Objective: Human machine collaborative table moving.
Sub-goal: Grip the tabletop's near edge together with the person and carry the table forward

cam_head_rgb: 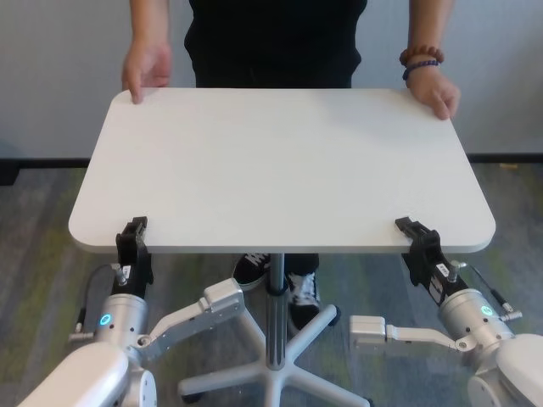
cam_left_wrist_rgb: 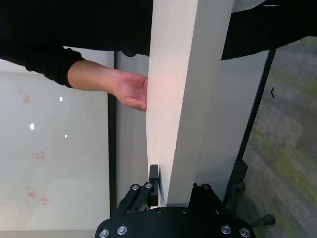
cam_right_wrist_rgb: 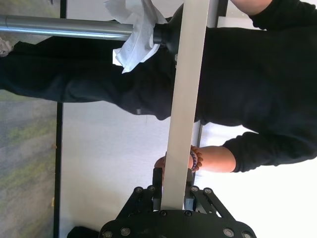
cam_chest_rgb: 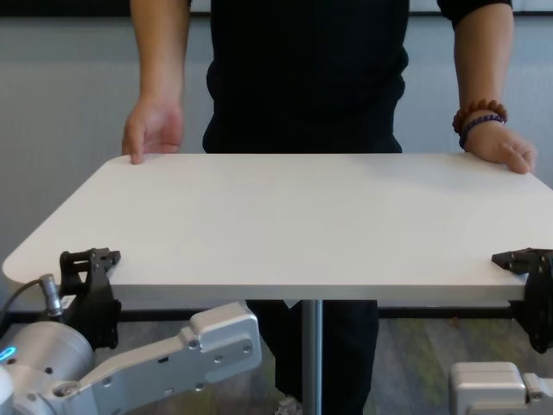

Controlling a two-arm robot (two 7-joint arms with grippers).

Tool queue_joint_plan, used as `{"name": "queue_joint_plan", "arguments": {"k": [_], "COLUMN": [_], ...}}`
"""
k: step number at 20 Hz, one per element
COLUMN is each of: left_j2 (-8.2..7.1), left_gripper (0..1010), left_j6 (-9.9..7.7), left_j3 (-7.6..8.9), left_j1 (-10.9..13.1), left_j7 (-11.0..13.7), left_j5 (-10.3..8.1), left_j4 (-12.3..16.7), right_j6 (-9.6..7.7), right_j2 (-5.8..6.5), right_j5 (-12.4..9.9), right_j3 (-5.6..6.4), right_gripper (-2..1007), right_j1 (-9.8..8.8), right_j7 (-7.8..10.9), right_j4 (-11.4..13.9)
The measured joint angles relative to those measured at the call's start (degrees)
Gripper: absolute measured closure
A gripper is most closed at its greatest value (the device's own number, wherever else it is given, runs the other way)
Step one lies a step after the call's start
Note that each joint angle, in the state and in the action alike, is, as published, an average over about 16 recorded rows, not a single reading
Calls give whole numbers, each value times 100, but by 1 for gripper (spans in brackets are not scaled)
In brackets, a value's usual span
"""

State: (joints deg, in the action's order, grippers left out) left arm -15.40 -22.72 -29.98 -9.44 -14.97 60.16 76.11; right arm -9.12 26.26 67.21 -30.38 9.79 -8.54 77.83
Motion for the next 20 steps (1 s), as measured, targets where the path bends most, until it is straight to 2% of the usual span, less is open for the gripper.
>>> {"name": "queue_joint_plan", "arguments": {"k": [20], "left_j2": [382], "left_gripper": [757], "left_j6": [197], "left_j3": [155], "left_j1": [-356], "left_j7": [-112], "left_j5": [230], "left_j4": [-625], "right_j6": [76], "right_j2": [-217], "right_j5": [-37], "right_j3": [-176], "right_gripper": [794], "right_j1": [436], "right_j7": [-168], "right_j4": [-627]}}
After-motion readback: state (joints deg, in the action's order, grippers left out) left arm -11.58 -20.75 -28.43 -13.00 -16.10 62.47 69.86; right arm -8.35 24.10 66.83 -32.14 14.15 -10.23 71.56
